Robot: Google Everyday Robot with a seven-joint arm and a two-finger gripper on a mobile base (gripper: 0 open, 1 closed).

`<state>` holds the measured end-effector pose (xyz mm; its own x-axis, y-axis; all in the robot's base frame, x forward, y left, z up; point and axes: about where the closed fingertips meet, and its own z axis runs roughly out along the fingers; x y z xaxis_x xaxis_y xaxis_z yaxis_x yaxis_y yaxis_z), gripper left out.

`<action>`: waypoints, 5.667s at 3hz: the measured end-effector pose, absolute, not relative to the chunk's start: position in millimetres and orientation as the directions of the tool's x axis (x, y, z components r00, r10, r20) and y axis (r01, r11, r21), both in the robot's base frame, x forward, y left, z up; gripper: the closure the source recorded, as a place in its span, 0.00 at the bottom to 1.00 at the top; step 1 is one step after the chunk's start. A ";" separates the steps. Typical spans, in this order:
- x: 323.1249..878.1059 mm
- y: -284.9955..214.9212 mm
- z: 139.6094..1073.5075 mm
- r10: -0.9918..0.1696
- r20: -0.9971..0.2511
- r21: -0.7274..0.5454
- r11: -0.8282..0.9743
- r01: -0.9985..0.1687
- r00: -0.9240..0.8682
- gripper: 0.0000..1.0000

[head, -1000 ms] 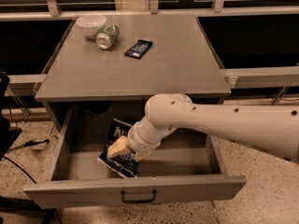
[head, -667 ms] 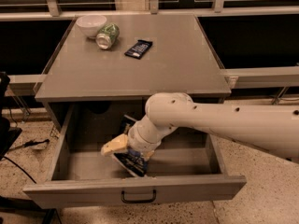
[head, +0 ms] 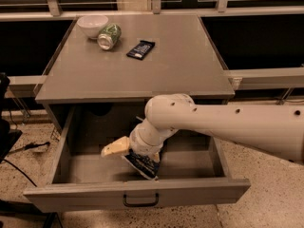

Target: Pick blue chip bag from top drawer and place on counter

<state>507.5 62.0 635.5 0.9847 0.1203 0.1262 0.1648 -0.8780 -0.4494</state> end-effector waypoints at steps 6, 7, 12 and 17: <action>510.9 56.8 636.6 0.069 0.085 -0.488 -0.867 0.102 0.994 1.00; 520.7 51.0 657.2 0.019 0.073 -0.590 -0.806 0.058 0.997 1.00; 532.5 -7.7 774.5 -0.040 -0.099 -0.689 -0.718 -0.097 0.994 1.00; 520.8 -26.1 974.8 -0.016 -0.103 -0.644 -0.761 -0.079 0.995 1.00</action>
Offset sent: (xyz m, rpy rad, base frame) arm 0.0021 -0.0028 -0.0050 -0.0236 0.0238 -0.0231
